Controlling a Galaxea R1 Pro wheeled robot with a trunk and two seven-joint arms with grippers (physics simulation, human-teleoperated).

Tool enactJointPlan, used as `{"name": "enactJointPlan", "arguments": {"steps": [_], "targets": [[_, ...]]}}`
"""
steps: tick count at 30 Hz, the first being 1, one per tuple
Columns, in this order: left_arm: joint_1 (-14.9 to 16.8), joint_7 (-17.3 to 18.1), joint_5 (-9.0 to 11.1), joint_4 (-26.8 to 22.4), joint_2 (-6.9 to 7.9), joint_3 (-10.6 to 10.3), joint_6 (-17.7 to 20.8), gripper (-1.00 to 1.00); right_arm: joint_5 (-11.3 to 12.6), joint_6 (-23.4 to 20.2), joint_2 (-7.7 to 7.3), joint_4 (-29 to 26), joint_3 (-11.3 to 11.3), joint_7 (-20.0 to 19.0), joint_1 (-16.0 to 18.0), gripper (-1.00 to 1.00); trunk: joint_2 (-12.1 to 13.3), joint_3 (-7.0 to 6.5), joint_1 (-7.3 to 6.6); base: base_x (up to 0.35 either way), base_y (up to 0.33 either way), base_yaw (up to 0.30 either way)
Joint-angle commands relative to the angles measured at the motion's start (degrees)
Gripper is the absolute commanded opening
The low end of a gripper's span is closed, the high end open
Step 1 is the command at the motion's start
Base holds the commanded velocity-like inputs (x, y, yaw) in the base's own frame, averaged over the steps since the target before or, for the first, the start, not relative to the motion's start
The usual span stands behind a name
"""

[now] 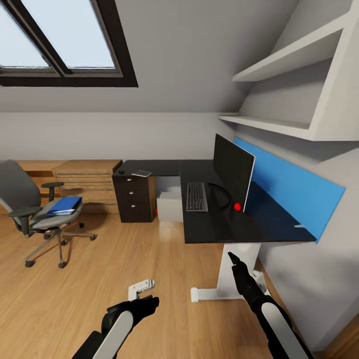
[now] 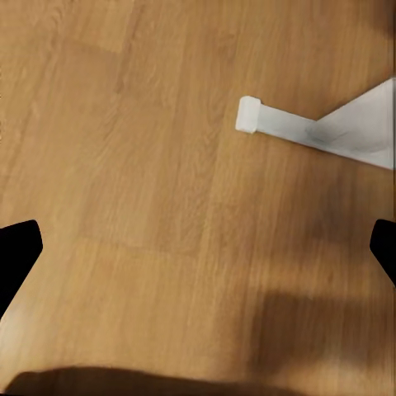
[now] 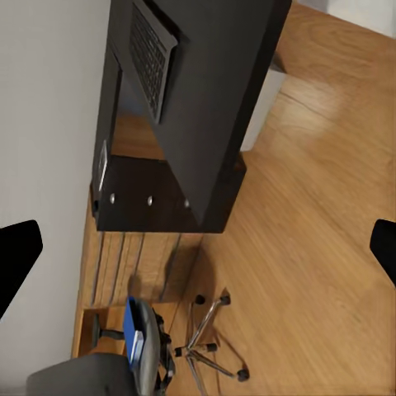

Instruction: In the bedroom, organize the workspace by keeping the computer under the desk, ensuring the monitor is on the desk, placing the keyboard on the desk next to the monitor, placing the mouse on the desk next to the keyboard, moving the folder from the swivel chair onto the desk next to the mouse, stacking the notebook on top of the folder with the pen on top of the notebook, and positioning the swivel chair next to the desk.

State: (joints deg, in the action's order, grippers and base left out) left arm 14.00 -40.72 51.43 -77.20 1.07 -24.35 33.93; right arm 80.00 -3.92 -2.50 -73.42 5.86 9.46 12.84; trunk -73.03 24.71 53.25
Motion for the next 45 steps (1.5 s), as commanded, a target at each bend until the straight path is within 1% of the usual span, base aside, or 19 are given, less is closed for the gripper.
{"name": "enactJointPlan", "arguments": {"steps": [1,2,7,11,12,15,17,18,23,25,27,28,31,34,37,38,39,42,45], "targets": [[0.06,-0.57,0.51,-0.22,0.13,-0.13,0.0,1.0,0.25,-0.05,-0.04,-0.13,0.13,0.36,-0.01,1.0,0.37,-0.12,-0.23,-0.019,0.0,0.0],[0.06,-0.57,0.51,-0.33,0.22,-0.12,0.02,1.0,0.18,-0.04,-0.04,-0.16,0.27,0.37,-0.07,1.0,0.77,-0.3,-0.45,-0.015,0.0,0.0],[0.06,-0.64,0.53,-0.64,0.7,-0.23,0.07,1.0,-0.89,-0.04,-0.28,-0.69,2.61,0.38,-0.56,1.0,2.78,-1.2,-1.55,-0.006,0.0,0.0],[0.06,-0.66,0.65,-0.51,0.83,-0.34,0.08,1.0,-2.99,-0.04,-0.43,-1.2,3.78,0.38,-1.96,1.0,4.38,-1.91,-2.42,-0.002,0.0,0.0],[0.06,-0.68,0.71,-0.1,0.89,-0.38,0.05,1.0,-4.92,-0.04,-0.47,-1.24,4.07,0.38,-3.06,1.0,4.79,-2.09,-2.64,-0.001,0.0,0.0],[0.04,-0.72,0.67,1.3,1.04,-0.44,0.02,1.0,-9.38,-0.04,-0.48,-0.78,4.44,0.42,-4.69,1.0,5.99,-2.63,-3.3,0.0,0.0,0.0],[0.02,-0.74,0.6,2.62,1.14,-0.47,-0.03,1.0,-13.41,-0.04,-0.48,0.47,4.75,0.44,-5.67,1.0,6.79,-2.99,-3.74,0.0,0.0,0.0],[0.0,-0.71,0.44,4.25,1.23,-0.49,-0.25,1.0,-18.21,-0.04,-0.48,2.46,5.05,0.42,-6.51,1.0,7.19,-3.17,-3.96,0.0,0.0,0.0],[-0.07,-0.63,-0.64,9.44,1.29,-0.56,-2.43,1.0,-31.15,0.01,-0.48,8.34,5.42,0.42,-7.64,1.0,9.2,-4.07,-5.06,0.0,0.0,0.0],[-0.07,-0.61,-1.39,11.99,1.29,-0.75,-4.03,1.0,-35.72,0.02,-0.5,10.78,5.47,0.46,-7.83,1.0,10.0,-4.43,-5.5,0.0,0.0,0.0],[-0.09,-0.59,-2.36,14.84,1.3,-1.25,-6.07,1.0,-39.62,0.05,-0.53,13.36,5.47,0.49,-7.96,1.0,10.8,-4.79,-5.94,0.0,0.0,0.0],[-0.1,-0.49,-3.44,18.05,1.3,-2.19,-8.61,1.0,-42.83,0.18,-0.53,16.15,5.49,0.52,-8.04,1.0,11.2,-4.97,-6.16,0.0,0.0,0.0],[-0.11,0.09,-4.86,23.49,1.26,-4.41,-13.25,1.0,-46.72,1.48,-0.51,20.83,5.51,0.58,-8.11,1.0,12.41,-5.5,-6.82,0.0,0.0,0.0],[-0.11,1.7,-5.69,28.7,1.21,-7.52,-18.57,1.0,-49.79,4.6,-0.49,25.58,5.42,0.61,-8.15,1.0,13.61,-6.04,-7.48,0.0,0.0,0.0],[-0.11,4.24,-5.98,33.01,1.2,-10.93,-23.84,1.0,-51.77,8.94,-0.46,29.73,5.38,0.61,-8.17,1.0,14.81,-6.58,-8.13,0.0,0.0,0.0],[-0.11,6.05,-6.09,35.65,1.12,-13.07,-26.86,1.0,-52.58,11.88,-0.42,32.19,5.56,0.54,-8.17,1.0,15.21,-6.76,-8.35,0.0,0.0,0.0],[-0.11,6.89,-6.14,36.95,1.09,-14.06,-28.18,1.0,-52.91,13.29,-0.38,33.33,5.7,0.51,-8.18,1.0,15.61,-6.94,-8.57,0.0,0.0,0.0],[-0.12,8.71,-6.36,40.28,0.98,-16.47,-31.27,1.0,-53.99,17.14,-0.21,36.22,6.45,0.43,-8.18,1.0,16.82,-7.48,-9.23,0.0,0.0,0.0],[-0.12,9.66,-6.48,42.3,0.92,-17.82,-32.96,1.0,-55.47,20.08,-0.01,38.16,7.76,0.46,-8.18,1.0,18.02,-8.02,-9.89,0.0,0.0,0.0]]}}
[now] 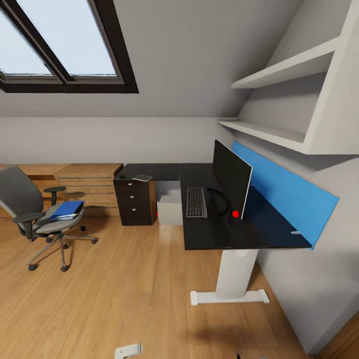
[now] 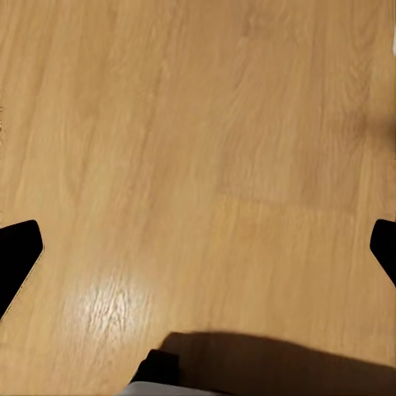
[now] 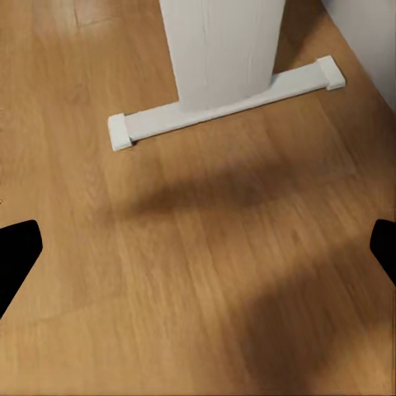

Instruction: In the bedroom, organize the workspace by keeping the computer under the desk, ensuring the monitor is on the desk, placing the keyboard on the desk next to the monitor, placing the mouse on the desk next to the keyboard, moving the folder from the swivel chair onto the desk next to the mouse, stacking the notebook on top of the folder with the pen on top of the notebook, and positioning the swivel chair next to the desk.

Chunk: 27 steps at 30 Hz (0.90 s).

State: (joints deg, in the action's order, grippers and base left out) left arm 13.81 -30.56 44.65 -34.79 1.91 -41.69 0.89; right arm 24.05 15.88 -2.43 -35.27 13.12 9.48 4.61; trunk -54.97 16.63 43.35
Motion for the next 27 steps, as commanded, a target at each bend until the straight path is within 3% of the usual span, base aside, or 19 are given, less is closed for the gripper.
{"name": "enactJointPlan", "arguments": {"steps": [1,7,19,27], "targets": [[0.08,-0.02,0.24,0.92,0.02,-1.22,-0.78,1.0,-0.82,2.05,0.16,1.11,1.79,0.55,0.05,1.0,0.36,-0.11,-0.22,0.0,0.0,0.0],[0.08,0.39,0.19,1.89,-0.04,-1.83,-1.5,1.0,-2.07,3.51,0.8,2.06,2.99,0.61,0.05,1.0,2.77,-1.19,-1.54,0.0,0.0,0.0],[0.08,0.55,0.41,3.36,-0.14,-2.05,-1.57,1.0,-2.33,3.97,1.19,2.22,3.35,0.24,0.05,1.0,7.58,-3.35,-4.17,0.0,0.0,0.0],[0.08,0.55,0.57,6.2,-0.14,-1.59,-1.96,1.0,-2.5,4.07,1.36,2.34,3.29,-0.64,0.05,1.0,7.58,-3.35,-4.17,0.0,0.0,0.0]]}}
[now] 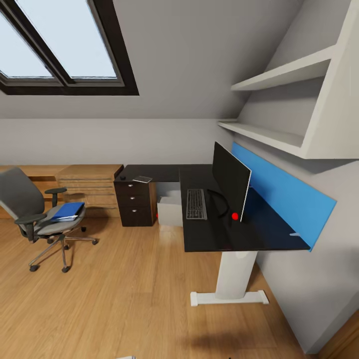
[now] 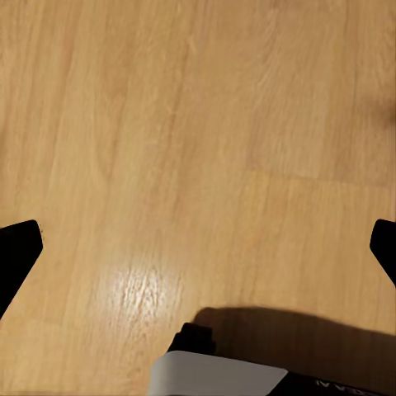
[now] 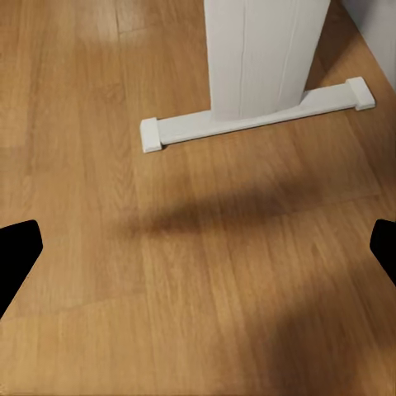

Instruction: In the bedroom, organize the workspace by keeping the computer under the desk, ensuring the monitor is on the desk, placing the keyboard on the desk next to the monitor, placing the mouse on the desk next to the keyboard, moving the folder from the swivel chair onto the desk next to the mouse, stacking the notebook on top of the folder with the pen on top of the notebook, and positioning the swivel chair next to the desk.

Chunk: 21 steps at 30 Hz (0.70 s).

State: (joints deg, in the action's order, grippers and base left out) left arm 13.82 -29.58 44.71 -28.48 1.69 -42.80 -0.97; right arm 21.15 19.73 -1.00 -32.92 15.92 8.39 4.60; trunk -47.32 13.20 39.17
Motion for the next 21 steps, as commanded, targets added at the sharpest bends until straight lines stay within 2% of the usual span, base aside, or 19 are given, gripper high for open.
{"name": "enactJointPlan", "arguments": {"steps": [1,2,9,10,11,13,18,21], "targets": [[0.07,-0.42,0.52,-0.07,0.07,-0.46,-0.11,1.0,0.42,0.22,-0.07,0.0,0.49,0.44,0.05,1.0,-0.06,0.08,0.01,0.0,0.006,0.0],[0.07,-0.32,0.62,0.08,0.06,-0.32,-0.17,1.0,0.32,0.22,1.58,0.89,0.53,0.42,0.05,1.0,-0.06,0.08,0.01,0.165,0.278,0.0],[0.08,-0.31,0.66,0.51,0.06,-0.53,-0.17,1.0,-0.6,0.71,2.3,2.22,0.41,0.56,0.05,1.0,-0.06,0.08,0.01,0.171,0.283,0.028],[0.07,-0.31,0.62,0.77,0.03,-0.59,-0.17,1.0,-0.72,1.29,2.36,2.68,0.38,0.6,0.05,1.0,-0.06,0.08,0.01,0.173,0.247,0.182],[0.07,-0.31,0.61,1.29,-0.06,-0.7,-0.17,1.0,-0.56,7.55,3.53,5.29,0.21,0.7,0.11,1.0,-0.06,0.09,0.01,0.22,0.232,0.269],[0.07,-0.31,0.62,1.32,-0.16,-0.71,-0.17,1.0,-0.56,8.28,3.66,5.44,0.19,0.69,0.12,1.0,-0.06,0.1,0.01,0.223,0.231,0.271],[0.07,-0.26,0.46,4.06,-2.1,-0.71,-0.25,1.0,-0.54,10.67,4.38,5.73,0.14,0.74,0.14,1.0,-0.06,0.11,0.01,0.233,0.226,0.279],[0.07,-0.25,0.41,4.52,-2.43,-0.71,-0.26,1.0,-0.51,11.04,4.97,5.9,0.15,0.75,0.14,1.0,-0.06,0.11,0.01,0.239,0.223,0.285]]}}
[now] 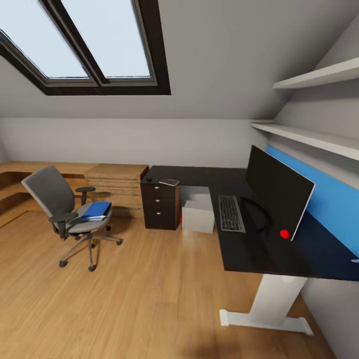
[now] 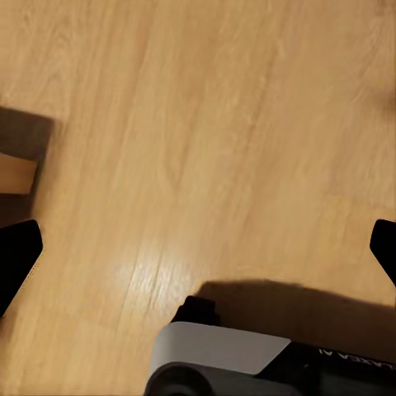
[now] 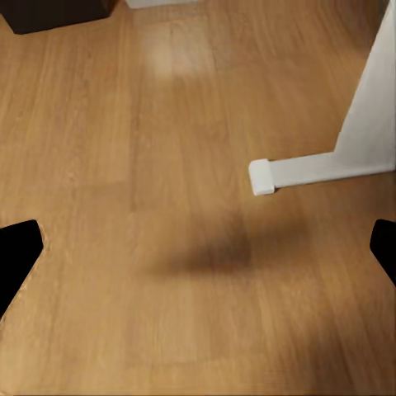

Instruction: In the bedroom, organize the workspace by keeping the computer under the desk, ensuring the monitor is on the desk, placing the keyboard on the desk next to the monitor, placing the mouse on the desk next to the keyboard, moving the folder from the swivel chair onto the desk next to the mouse, stacking the notebook on top of the folder with the pen on top of the notebook, and positioning the swivel chair next to the desk.

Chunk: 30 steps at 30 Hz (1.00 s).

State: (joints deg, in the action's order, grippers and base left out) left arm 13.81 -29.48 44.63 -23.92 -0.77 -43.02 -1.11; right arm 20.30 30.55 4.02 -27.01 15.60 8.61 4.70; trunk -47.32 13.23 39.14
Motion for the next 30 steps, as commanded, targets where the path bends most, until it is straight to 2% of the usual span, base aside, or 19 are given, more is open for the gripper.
{"name": "enactJointPlan", "arguments": {"steps": [1,12,20,30], "targets": [[0.08,-0.33,0.47,0.15,-0.13,-0.48,-0.12,1.0,0.31,0.37,0.48,0.64,0.48,0.52,0.04,1.0,-0.07,0.08,0.04,0.241,0.223,0.286],[0.08,-0.32,0.45,0.32,-0.28,-0.43,-0.18,1.0,0.04,0.47,0.78,1.56,0.48,0.53,0.04,1.0,-0.07,0.08,0.04,0.264,0.211,0.288],[0.08,-0.3,0.49,0.36,-0.28,-0.42,-0.2,1.0,0.01,0.53,0.62,1.64,0.35,0.53,0.04,1.0,-0.07,0.06,0.04,0.306,0.122,0.262],[0.08,-0.23,0.46,0.37,-0.29,-0.47,-0.21,1.0,-0.06,2.64,0.56,2.1,0.31,0.53,0.04,1.0,-0.07,-0.6,0.04,0.317,0.039,0.067]]}}
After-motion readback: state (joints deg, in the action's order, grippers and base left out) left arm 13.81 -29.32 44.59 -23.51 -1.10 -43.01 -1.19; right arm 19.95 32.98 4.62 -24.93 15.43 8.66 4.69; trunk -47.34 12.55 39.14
